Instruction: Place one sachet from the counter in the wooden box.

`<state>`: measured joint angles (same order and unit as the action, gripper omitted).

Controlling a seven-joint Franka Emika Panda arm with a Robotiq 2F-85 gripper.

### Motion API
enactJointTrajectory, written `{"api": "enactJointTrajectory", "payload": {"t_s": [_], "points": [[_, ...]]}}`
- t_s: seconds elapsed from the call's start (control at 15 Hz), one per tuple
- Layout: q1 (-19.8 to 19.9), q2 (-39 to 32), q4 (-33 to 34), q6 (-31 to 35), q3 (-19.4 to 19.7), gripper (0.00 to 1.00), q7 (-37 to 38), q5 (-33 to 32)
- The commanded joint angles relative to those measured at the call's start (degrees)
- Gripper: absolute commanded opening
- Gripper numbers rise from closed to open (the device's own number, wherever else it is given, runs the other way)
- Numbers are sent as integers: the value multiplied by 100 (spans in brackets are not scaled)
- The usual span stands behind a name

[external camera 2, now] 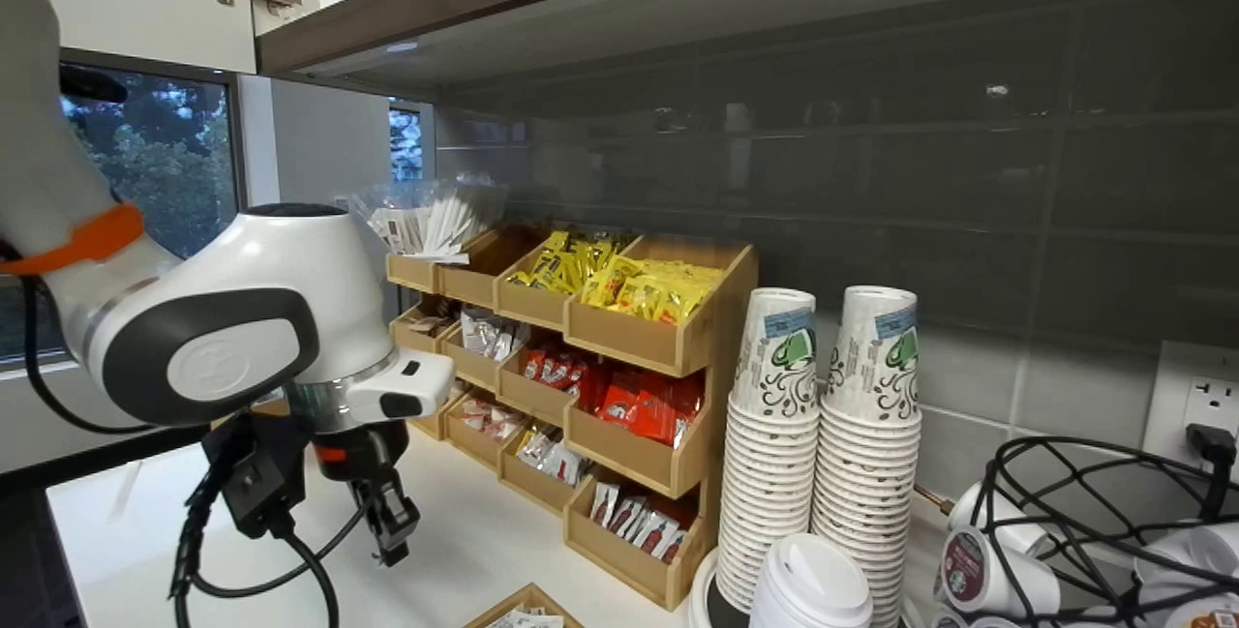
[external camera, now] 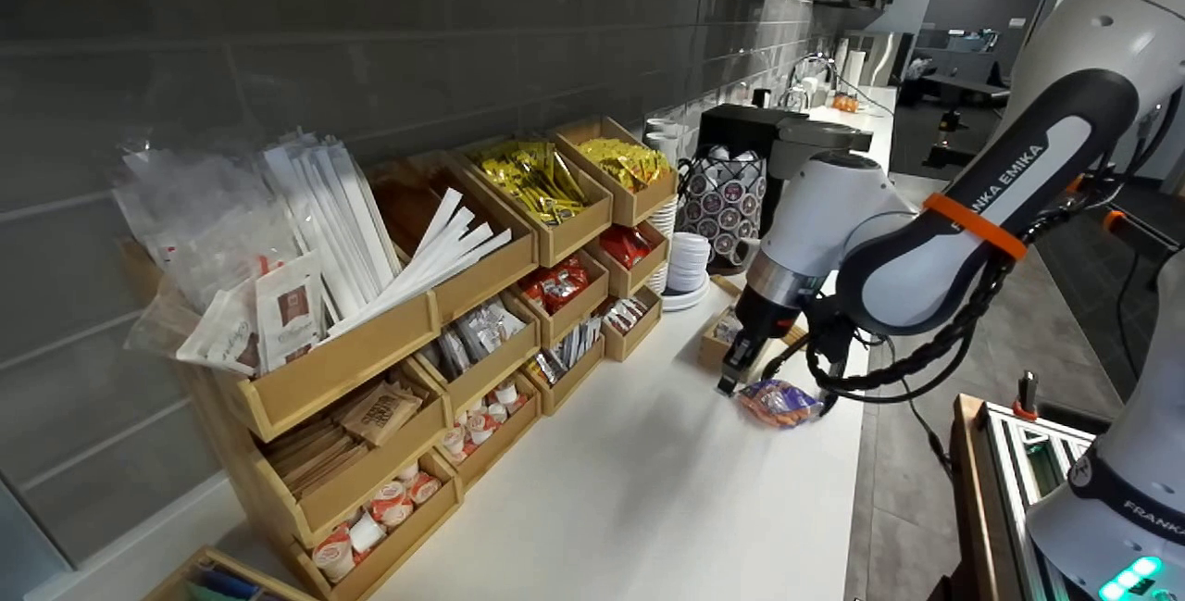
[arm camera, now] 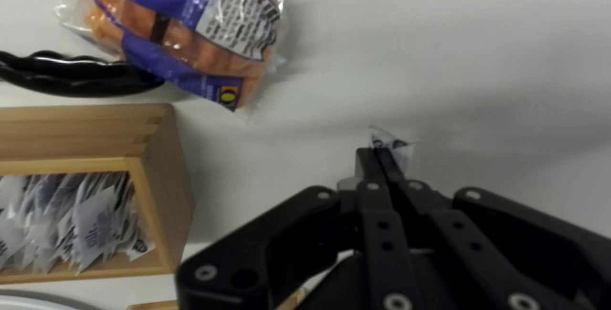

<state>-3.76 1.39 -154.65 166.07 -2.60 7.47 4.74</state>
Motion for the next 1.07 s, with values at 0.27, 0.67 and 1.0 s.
{"api": "enactJointTrajectory", "payload": {"t_s": [0.27, 0.67, 1.0], "points": [[581, 685, 57, -570, 319, 1, 242, -268], [1089, 642, 286, -583, 404, 1, 650, -661], [1318, 615, 415, -730, 482, 1, 864, -802]]}}
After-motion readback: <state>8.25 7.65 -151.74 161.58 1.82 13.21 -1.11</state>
